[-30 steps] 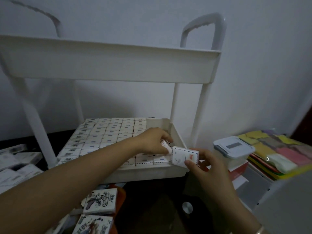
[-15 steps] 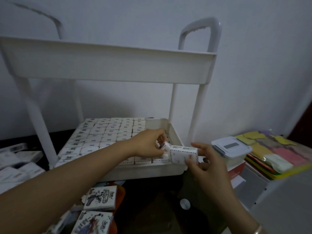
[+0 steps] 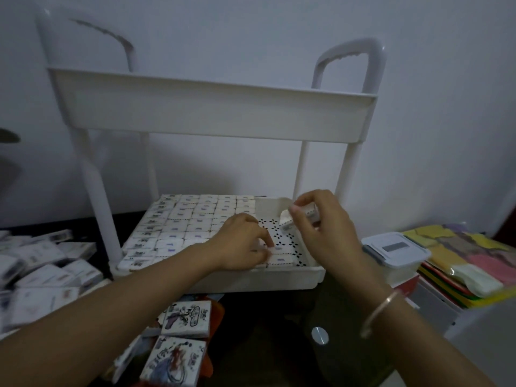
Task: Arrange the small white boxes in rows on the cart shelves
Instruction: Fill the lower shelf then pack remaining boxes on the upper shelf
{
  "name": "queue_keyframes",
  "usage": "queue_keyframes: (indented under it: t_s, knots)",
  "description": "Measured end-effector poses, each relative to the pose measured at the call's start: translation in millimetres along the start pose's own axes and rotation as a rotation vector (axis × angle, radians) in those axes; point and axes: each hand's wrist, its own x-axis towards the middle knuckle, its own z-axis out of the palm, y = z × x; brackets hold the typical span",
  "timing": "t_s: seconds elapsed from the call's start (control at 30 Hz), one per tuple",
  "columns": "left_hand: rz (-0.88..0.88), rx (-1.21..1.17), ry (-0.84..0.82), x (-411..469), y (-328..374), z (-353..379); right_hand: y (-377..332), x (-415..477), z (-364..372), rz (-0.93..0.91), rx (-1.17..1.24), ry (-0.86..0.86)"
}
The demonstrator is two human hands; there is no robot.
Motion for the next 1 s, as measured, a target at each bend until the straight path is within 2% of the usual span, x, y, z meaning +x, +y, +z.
queue_keyframes:
  t_s: [0.07, 0.13, 0.27, 0.33, 0.43, 0.5, 0.83, 0.9, 1.0]
  knots:
    - [0.020, 0.024, 0.041, -6.7, -1.3, -0.1, 4.4, 12.5, 8.2, -0.058, -0.092, 0.003]
    - [0.027, 0.041, 0.050, -14.6, -1.3, -0.4, 12.4, 21.9, 18.6, -0.086, -0.135, -0.090]
    - [0.022, 0.073, -0.001, -27.9, 1.9, -3.1, 21.1, 34.6, 37.4, 0.017, -0.229, -0.273]
    - [0.020, 0.047, 0.024, -36.1, 2.9, -9.0, 26.6, 38.6, 40.1, 0.085, -0.196, -0.400]
    - [0.011, 0.002, 0.065, -50.0, -0.3, -20.7, 29.9, 37.2, 42.5, 0.240, 0.001, -0.613]
    - [-0.003, -0.016, 0.071, -59.1, -4.3, -27.6, 29.0, 33.9, 47.8, 0.331, 0.092, -0.670]
    - [-0.040, -0.039, 0.053, -94.9, -6.3, -38.4, 43.1, 19.2, 63.5, 0.409, 0.199, -0.538]
    - [-0.050, -0.042, 0.050, -102.9, -2.8, -43.5, 41.3, 15.9, 63.5, 0.371, 0.144, -0.510]
    - [-0.063, -0.047, 0.054, -120.6, 2.2, -57.9, 26.7, 7.2, 58.2, 0.202, 0.002, -0.371]
